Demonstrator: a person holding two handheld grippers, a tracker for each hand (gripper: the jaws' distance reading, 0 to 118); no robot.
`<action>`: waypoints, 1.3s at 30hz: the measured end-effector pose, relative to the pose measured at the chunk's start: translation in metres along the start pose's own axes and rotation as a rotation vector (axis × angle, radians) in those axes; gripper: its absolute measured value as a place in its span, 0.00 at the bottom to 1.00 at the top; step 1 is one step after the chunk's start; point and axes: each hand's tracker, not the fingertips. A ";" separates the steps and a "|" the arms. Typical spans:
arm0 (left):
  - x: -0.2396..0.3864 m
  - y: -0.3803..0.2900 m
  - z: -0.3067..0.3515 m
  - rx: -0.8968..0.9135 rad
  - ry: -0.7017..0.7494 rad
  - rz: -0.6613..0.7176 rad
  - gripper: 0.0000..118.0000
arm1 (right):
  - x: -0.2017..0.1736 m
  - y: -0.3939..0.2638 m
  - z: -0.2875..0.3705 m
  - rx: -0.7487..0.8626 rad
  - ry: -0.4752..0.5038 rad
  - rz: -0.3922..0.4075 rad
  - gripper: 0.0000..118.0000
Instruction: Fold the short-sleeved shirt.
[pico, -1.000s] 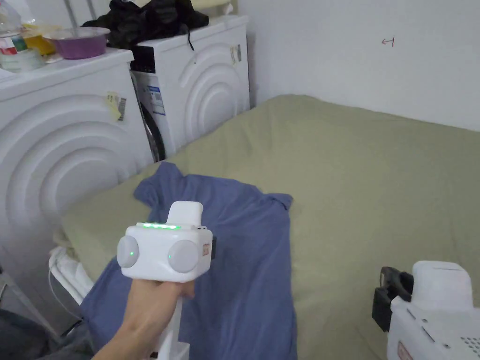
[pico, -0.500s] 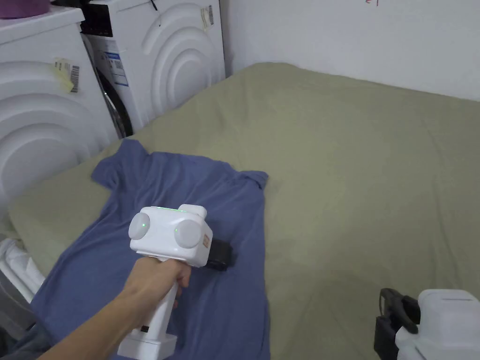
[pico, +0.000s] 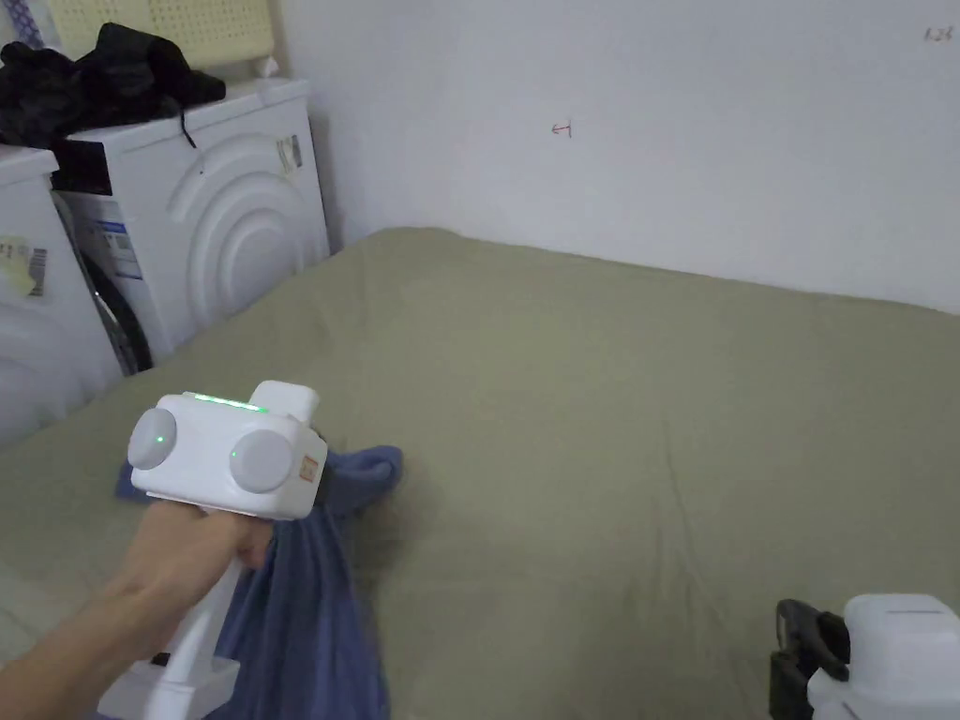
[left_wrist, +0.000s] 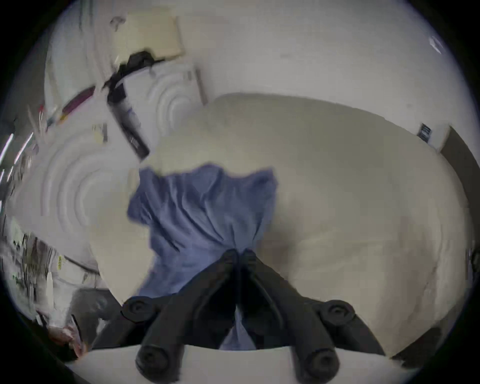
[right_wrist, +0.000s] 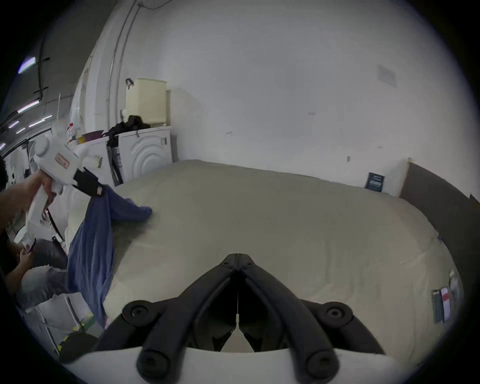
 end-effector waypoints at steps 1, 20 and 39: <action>0.015 0.009 0.016 0.020 -0.034 -0.003 0.01 | 0.009 0.000 0.011 0.008 -0.009 -0.005 0.00; 0.411 0.054 0.126 0.143 -0.720 -0.323 0.01 | 0.166 -0.026 0.131 0.038 -0.365 -0.104 0.00; 0.393 -0.014 0.033 0.062 -0.584 -0.239 0.87 | 0.186 -0.052 0.102 -0.069 -0.381 -0.162 0.00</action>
